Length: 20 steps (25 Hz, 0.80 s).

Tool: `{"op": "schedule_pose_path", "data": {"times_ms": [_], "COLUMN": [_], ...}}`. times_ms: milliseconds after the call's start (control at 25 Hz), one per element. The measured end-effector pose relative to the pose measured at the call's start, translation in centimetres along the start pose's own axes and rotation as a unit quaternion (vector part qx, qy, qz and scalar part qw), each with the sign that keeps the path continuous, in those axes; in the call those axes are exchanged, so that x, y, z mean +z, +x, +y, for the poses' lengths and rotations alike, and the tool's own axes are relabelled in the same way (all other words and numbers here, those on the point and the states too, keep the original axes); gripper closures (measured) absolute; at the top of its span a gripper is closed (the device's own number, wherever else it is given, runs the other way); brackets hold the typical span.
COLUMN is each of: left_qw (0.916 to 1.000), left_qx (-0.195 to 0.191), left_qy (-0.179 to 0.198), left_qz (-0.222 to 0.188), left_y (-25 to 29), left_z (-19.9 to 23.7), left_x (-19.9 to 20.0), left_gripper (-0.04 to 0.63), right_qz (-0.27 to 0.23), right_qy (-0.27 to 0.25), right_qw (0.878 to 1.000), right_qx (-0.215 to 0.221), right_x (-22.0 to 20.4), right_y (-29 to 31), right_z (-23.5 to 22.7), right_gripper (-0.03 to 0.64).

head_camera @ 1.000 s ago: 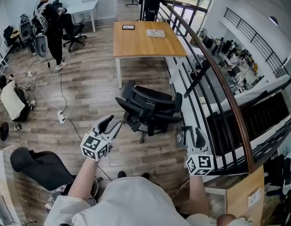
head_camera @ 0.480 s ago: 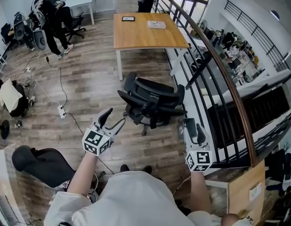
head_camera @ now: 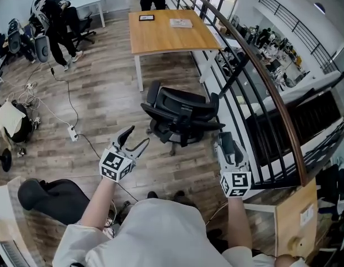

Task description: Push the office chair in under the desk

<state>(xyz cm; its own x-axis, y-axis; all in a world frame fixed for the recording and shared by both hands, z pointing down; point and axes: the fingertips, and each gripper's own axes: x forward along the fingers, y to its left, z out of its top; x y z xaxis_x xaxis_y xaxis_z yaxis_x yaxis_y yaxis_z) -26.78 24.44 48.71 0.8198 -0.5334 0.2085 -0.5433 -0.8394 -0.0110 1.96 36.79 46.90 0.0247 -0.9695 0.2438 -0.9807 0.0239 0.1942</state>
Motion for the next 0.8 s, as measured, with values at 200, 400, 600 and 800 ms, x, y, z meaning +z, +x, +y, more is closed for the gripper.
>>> {"op": "schedule_pose_path", "data": {"times_ms": [200,400,600,800], "left_qw": [0.9994,0.9979,0.9964,0.9937], "left_qx": [-0.014,-0.02,-0.024,-0.021], "left_qy": [0.023,0.043,0.042,0.064], "left_qz": [0.021,0.044,0.069,0.09], "left_y": [0.2,1.3,3.6,6.6], "left_z": [0.6,1.3,1.8,3.0], "left_x": [-1.5,-2.5,-4.3,-5.3], "left_gripper": [0.321,0.321,0.32,0.314], "right_qz": [0.023,0.06,0.089,0.118], "right_qy": [-0.024,-0.052,-0.078,-0.109], "right_qw": [0.999,0.997,0.993,0.986], "right_qx": [0.0,0.012,0.027,0.045], "right_x": [-1.2,-3.1,-5.2,-7.4], "right_y": [0.7,2.4,5.2,8.8], "right_z": [1.4,2.1,1.9,1.0], "right_gripper": [0.402,0.402,0.402,0.402]}}
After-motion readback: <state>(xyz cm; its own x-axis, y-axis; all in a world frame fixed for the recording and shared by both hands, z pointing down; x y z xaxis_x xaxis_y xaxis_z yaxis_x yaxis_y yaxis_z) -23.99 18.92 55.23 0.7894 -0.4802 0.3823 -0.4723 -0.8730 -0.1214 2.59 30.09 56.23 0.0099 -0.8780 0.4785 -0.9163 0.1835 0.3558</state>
